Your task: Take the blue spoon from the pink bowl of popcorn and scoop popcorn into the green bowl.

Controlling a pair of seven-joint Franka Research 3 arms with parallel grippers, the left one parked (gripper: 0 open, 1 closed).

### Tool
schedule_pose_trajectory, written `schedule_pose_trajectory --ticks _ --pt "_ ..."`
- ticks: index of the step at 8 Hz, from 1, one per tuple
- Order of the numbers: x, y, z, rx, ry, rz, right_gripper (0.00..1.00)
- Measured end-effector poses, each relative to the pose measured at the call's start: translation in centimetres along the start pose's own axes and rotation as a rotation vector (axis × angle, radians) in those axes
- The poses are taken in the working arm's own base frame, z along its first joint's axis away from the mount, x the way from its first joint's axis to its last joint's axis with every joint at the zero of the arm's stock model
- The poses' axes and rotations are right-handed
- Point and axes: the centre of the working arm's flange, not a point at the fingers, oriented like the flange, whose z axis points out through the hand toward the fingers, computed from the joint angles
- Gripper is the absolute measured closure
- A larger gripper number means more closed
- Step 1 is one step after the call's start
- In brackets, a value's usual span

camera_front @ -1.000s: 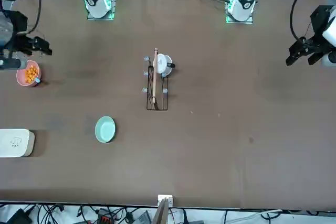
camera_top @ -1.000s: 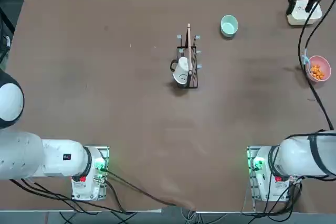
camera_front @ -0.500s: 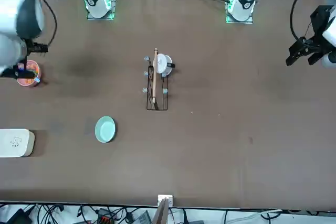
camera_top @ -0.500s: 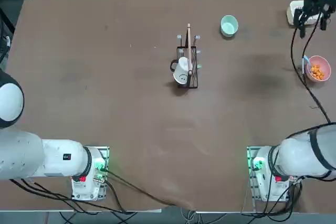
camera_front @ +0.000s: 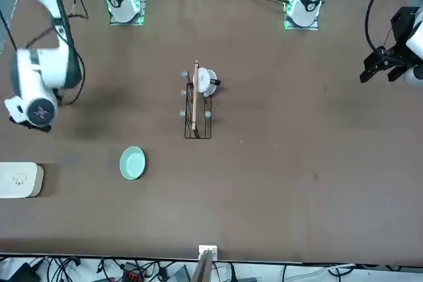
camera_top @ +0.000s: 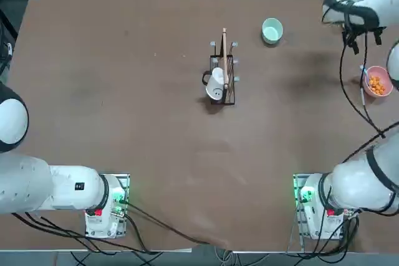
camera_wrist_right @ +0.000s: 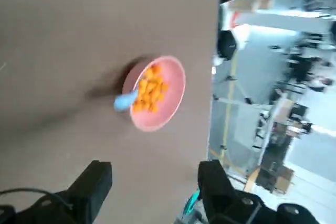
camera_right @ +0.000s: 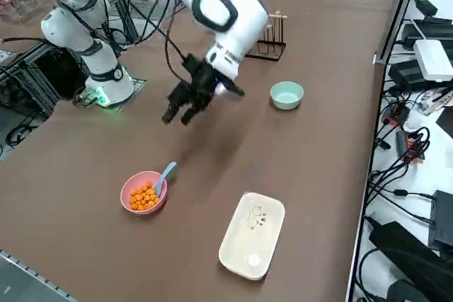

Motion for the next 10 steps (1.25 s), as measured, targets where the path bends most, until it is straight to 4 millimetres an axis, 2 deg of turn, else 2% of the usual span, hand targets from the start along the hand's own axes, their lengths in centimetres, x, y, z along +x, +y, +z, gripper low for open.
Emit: schedule_pose_trajectory --ticks 2,4,5,7,8,10 --pt "1.5 -4.9 4.6 -0.098 0.027 0.105 0.0" --pt "1.8 -7.9 7.5 -0.146 0.032 0.132 0.0" --pt "2.0 -8.2 8.3 -0.166 0.051 0.139 0.01" --pt "2.6 -7.4 10.0 -0.184 0.06 0.158 0.04" --pt "2.6 -7.3 10.6 -0.186 0.052 0.158 0.1" --pt "2.5 -7.7 11.2 -0.192 0.042 0.152 0.37"
